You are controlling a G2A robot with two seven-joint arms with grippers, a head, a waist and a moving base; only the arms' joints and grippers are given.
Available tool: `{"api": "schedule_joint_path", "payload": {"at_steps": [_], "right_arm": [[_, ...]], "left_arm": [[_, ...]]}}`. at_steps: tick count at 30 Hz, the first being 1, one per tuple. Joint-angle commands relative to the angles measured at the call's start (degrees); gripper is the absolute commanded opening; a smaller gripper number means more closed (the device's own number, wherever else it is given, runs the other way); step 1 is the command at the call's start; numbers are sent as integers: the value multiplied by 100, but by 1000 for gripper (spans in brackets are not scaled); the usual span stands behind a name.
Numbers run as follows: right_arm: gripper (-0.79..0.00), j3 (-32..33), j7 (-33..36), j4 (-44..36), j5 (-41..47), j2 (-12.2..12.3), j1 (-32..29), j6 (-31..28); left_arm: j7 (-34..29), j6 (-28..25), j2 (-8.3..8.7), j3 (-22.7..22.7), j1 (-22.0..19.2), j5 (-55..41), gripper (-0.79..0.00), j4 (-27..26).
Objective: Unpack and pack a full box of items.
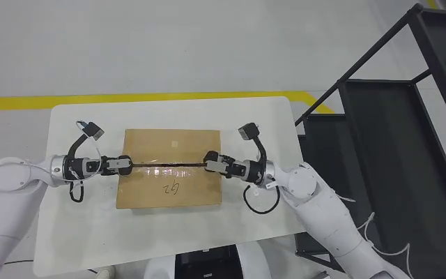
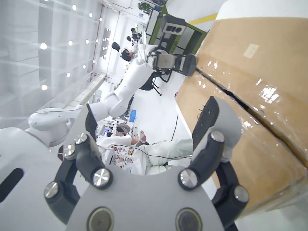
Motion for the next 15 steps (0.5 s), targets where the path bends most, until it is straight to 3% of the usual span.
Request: {"api": "schedule_joint_path", "payload": {"at_steps": [1, 6, 10, 15], "right_arm": [[0, 622, 182, -143, -204, 115, -324, 79], [0, 1666, 792, -233, -369, 324, -1033, 661], [0, 2142, 287, -93, -831, 377, -1304, 830], [0, 2064, -43, 417, -1085, 370, -1226, 819]], "left_arm": [[0, 0, 0, 0, 0, 0, 0, 0], [0, 0, 0, 0, 0, 0, 0, 0], [0, 0, 0, 0, 0, 0, 0, 0], [0, 0, 0, 0, 0, 0, 0, 0]]}}
